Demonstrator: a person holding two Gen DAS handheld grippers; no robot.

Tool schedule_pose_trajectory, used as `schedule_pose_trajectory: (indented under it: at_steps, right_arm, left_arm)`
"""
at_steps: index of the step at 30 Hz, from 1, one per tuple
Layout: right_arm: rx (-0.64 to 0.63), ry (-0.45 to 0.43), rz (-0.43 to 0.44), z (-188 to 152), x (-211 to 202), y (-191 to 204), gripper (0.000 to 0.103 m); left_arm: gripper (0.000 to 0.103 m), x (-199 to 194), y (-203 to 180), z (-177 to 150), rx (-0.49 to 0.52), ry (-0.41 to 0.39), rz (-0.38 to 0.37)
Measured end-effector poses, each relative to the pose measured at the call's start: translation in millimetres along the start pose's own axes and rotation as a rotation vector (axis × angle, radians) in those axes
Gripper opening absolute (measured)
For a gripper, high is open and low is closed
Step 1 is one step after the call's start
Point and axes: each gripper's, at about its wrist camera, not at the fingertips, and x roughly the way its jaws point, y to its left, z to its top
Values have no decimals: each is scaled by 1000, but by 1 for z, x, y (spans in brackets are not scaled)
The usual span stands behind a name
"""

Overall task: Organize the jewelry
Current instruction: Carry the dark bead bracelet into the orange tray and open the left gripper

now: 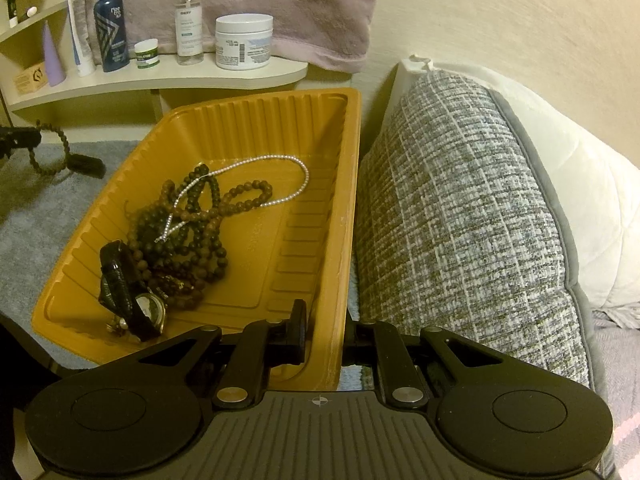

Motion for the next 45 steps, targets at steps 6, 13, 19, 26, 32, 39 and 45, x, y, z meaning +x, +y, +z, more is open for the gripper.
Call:
schedule_pose_trajectory:
  at_steps: [6, 13, 19, 26, 32, 39, 45]
  right_arm:
    - [0, 0, 1, 0, 0, 0, 13]
    - [2, -1, 3, 0, 0, 0, 13]
    - [3, 0, 3, 0, 0, 0, 13]
    - [5, -1, 4, -1, -1, 0, 13]
    - [9, -1, 7, -1, -1, 1, 13]
    - [18, -2, 11, -3, 0, -1, 13]
    - [25, -2, 14, -3, 1, -2, 13]
  left_arm:
    - [6, -13, -13, 15, 33, -34, -48]
    - [6, -28, -40, 32, 71, -68, -145]
    - [6, -38, -67, 44, 92, -91, -237]
    - [6, -46, -99, 53, 114, -109, -325]
    - [6, -47, -121, 59, 131, -115, -380]
    - [6, -44, -140, 59, 152, -104, -421]
    - [6, -40, -151, 58, 163, -92, -439]
